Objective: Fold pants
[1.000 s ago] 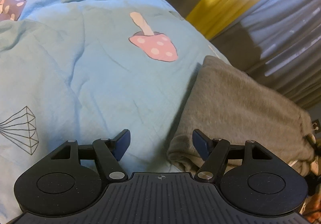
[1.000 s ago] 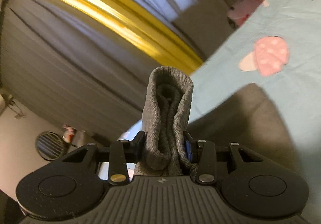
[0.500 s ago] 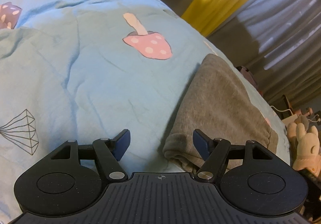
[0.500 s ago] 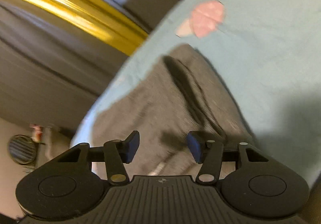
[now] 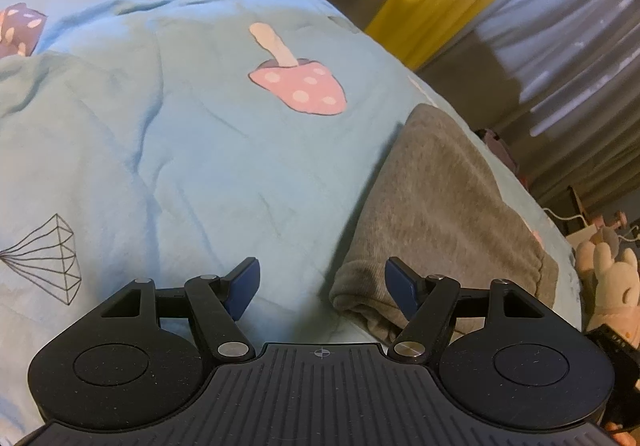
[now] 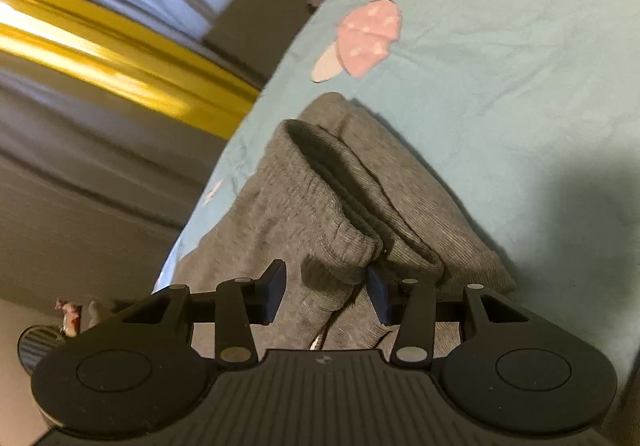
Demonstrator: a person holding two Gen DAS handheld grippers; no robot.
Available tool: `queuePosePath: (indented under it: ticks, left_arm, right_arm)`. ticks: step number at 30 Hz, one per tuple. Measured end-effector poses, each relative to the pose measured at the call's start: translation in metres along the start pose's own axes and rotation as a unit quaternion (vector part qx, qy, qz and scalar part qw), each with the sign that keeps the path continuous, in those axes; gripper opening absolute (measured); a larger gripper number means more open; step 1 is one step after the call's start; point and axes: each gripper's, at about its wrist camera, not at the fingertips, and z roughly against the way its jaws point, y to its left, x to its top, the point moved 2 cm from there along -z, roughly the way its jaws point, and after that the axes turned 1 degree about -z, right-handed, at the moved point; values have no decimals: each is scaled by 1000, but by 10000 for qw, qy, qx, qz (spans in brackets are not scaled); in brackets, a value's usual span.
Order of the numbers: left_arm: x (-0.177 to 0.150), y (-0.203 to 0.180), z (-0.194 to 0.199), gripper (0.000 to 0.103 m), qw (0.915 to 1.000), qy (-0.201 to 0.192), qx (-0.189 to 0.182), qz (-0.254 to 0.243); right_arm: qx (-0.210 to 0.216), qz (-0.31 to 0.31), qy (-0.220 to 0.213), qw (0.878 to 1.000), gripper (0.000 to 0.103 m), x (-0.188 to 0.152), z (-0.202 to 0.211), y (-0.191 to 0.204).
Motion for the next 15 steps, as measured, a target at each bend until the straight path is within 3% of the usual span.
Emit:
queuePosePath:
  ticks: [7,9,11,13,15]
  left_arm:
    - [1,-2,-4,75,10000,65,15,-61]
    - [1,-1,-4,75,10000,72,11,-54]
    - [1,-1,-4,75,10000,65,9,-32]
    - [1,-1,-5,75,10000,61,-1,-24]
    - [1,-1,-6,75,9999,96,15,-36]
  right_arm:
    - [94,-288,-90,9995,46,3,-8,-9]
    - [197,-428,-102,9988,33,5,-13,-13]
    - [235,-274,-147,9992,28,4,-11,-10]
    - [345,60,-234,9991,29,1,-7,-6]
    - [232,189,-167,9994,37,1,-12,-5]
